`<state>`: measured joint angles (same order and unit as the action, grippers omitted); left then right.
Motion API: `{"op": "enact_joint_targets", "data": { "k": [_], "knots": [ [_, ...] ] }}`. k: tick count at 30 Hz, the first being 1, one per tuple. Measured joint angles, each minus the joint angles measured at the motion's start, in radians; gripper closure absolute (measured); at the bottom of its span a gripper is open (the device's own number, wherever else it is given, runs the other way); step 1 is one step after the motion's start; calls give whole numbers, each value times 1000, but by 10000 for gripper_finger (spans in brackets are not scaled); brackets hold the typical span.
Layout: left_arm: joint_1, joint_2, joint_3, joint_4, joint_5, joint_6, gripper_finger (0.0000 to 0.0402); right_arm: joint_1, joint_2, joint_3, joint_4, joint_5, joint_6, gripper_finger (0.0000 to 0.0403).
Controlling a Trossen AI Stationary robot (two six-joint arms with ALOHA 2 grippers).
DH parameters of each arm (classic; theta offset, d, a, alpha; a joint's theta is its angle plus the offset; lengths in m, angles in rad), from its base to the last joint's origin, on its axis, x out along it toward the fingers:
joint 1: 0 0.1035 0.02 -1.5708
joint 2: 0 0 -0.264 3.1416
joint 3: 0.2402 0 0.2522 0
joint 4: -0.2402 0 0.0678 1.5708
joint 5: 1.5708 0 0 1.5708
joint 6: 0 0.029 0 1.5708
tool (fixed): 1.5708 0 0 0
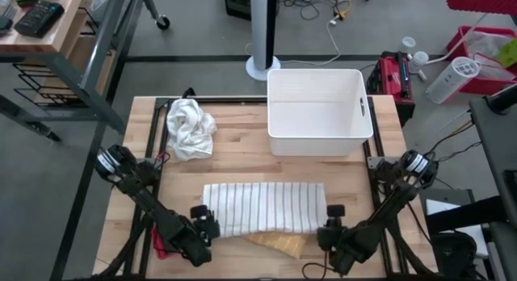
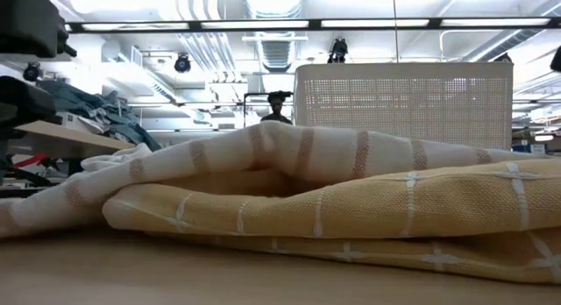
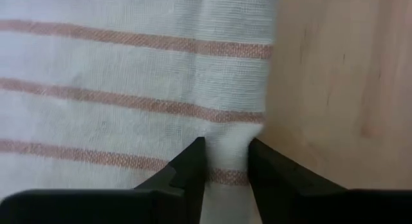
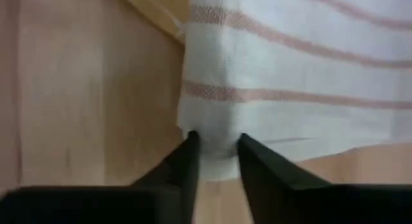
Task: Fold towel
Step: Fold the white kitchen towel
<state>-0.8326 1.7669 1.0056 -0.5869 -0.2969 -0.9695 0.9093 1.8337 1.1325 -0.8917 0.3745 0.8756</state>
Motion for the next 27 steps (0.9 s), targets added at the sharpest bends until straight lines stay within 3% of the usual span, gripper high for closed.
{"op": "enact_joint_targets", "data": {
  "k": [3, 10, 18, 27],
  "knots": [
    [-3, -7, -4, -7, 46, -10, 324, -8, -5, -22, -10, -92, -6, 384],
    [-5, -19, -5, 2, 91, -39, 361, -2, -10, -39, -63, -175, 38, 400],
    [-7, -34, -5, 13, 138, -43, 374, 30, -72, 29, -130, -164, 140, 363],
    [-17, -82, -6, 24, 138, -36, 360, 89, -189, 52, -170, -39, 362, 311]
  ]
}}
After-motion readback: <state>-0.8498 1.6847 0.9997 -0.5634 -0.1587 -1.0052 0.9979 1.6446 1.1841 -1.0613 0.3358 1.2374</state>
